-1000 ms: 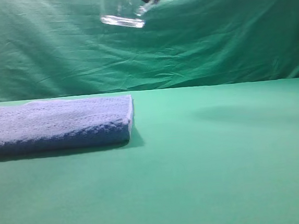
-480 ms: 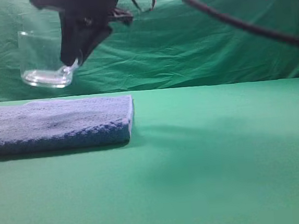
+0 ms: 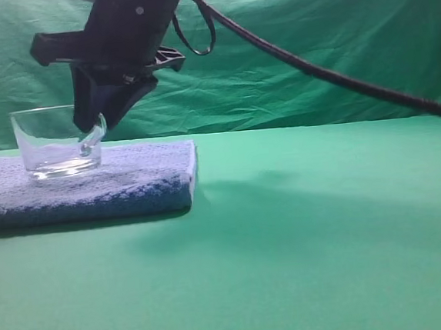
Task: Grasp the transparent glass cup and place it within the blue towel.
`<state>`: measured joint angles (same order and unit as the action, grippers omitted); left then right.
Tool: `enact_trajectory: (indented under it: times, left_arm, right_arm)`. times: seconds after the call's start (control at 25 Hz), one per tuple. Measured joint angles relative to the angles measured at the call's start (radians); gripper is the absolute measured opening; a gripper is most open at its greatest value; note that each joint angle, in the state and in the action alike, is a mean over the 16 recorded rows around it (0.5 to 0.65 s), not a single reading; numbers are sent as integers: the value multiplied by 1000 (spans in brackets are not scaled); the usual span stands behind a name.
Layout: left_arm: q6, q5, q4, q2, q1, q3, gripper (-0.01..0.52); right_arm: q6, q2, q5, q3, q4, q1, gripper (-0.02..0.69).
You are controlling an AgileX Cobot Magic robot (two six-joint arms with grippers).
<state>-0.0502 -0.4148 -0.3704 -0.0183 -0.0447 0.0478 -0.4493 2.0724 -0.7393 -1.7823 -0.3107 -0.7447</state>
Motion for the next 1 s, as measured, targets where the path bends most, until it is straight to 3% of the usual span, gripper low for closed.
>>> enact_trajectory:
  times: [0.56,0.76,1.0]
  left_arm:
    - [0,0,0,0,0,0,0]
    - [0,0,0,0,0,0,0]
    - [0,0,0,0,0,0,0]
  right_arm:
    - [187,-374,-378,15,137,0,25]
    - [254,-495,-401,110,187,0,0]
    - [297,-672,-302,335,204,0,0]
